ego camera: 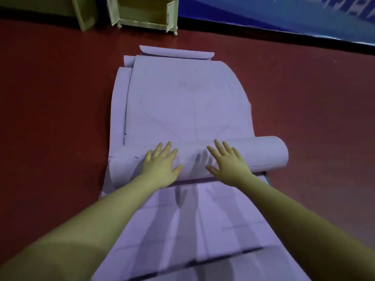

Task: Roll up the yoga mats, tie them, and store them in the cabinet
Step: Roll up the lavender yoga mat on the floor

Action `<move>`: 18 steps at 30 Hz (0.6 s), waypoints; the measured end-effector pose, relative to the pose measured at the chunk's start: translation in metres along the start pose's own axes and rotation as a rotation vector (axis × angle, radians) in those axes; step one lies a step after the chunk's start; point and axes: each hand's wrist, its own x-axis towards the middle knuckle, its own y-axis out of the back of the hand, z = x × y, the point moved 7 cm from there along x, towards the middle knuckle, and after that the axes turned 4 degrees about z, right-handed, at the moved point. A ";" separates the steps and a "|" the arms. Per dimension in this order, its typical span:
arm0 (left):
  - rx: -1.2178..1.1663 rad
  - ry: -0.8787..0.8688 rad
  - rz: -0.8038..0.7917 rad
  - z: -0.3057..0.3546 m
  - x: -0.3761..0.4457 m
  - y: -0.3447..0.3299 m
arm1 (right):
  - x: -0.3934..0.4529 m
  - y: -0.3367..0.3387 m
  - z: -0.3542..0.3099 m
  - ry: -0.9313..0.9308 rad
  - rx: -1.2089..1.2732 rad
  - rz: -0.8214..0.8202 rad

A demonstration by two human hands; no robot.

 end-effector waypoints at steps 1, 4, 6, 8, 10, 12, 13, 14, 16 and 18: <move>0.047 0.007 0.000 -0.001 0.006 -0.008 | 0.009 -0.008 0.004 0.005 -0.007 -0.001; 0.097 0.056 -0.031 -0.010 0.017 -0.033 | 0.023 -0.038 0.016 -0.010 -0.004 -0.042; 0.111 0.066 -0.024 -0.011 0.012 -0.048 | 0.020 -0.058 0.015 0.006 0.019 -0.007; 0.204 0.014 0.081 -0.005 0.000 -0.047 | 0.008 -0.060 0.013 0.014 0.000 0.166; 0.254 -0.076 0.229 0.009 -0.013 -0.042 | -0.006 -0.056 0.009 0.030 -0.029 0.308; 0.232 -0.149 0.368 0.022 -0.021 -0.039 | -0.019 -0.053 0.010 0.036 -0.040 0.378; 0.208 -0.152 0.389 0.025 -0.021 -0.038 | -0.025 -0.052 0.012 0.044 -0.036 0.411; 0.179 -0.142 0.376 0.028 -0.021 -0.039 | -0.031 -0.051 0.013 0.058 -0.024 0.420; 0.132 -0.132 0.322 0.032 -0.027 -0.047 | -0.047 -0.056 0.012 0.095 -0.008 0.381; 0.147 -0.151 0.266 0.035 -0.039 -0.055 | -0.066 -0.061 0.011 0.090 -0.001 0.347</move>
